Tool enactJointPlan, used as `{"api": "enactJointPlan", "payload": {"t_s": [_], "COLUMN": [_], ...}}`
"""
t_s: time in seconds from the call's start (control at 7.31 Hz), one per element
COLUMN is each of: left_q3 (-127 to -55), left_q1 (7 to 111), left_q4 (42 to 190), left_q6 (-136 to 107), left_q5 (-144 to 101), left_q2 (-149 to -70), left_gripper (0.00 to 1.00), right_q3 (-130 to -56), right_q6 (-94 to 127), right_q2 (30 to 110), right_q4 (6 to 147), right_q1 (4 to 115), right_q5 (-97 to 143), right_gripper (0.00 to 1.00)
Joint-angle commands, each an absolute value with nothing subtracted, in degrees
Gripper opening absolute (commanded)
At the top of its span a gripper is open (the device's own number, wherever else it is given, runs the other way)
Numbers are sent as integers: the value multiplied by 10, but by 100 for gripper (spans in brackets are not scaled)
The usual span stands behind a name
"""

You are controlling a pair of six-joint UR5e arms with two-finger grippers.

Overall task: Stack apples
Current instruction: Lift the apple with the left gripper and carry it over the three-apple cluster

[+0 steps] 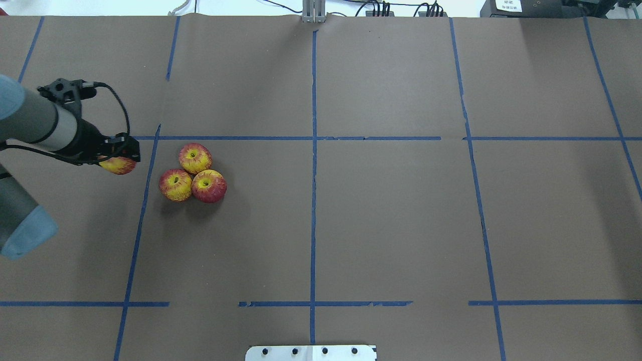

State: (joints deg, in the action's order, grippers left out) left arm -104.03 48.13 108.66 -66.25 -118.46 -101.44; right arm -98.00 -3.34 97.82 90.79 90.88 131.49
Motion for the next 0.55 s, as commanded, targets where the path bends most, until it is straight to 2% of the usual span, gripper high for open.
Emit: {"api": "enactJointPlan", "payload": {"t_s": [0.0, 0.41], "left_q3": [-1034, -1031], "left_q1": [436, 417], "left_q4": [1045, 1044], "left_q6": [-728, -741], "left_q5": [-1184, -1182], "left_q2": [-1083, -1099], "left_gripper": [0, 0], "right_q3": [-980, -980], "right_q6": [-33, -33], "right_q2": [978, 978], "right_q4": [908, 908], "right_q1": [909, 909], "right_q5": [1315, 1315], "right_gripper": [100, 100]}}
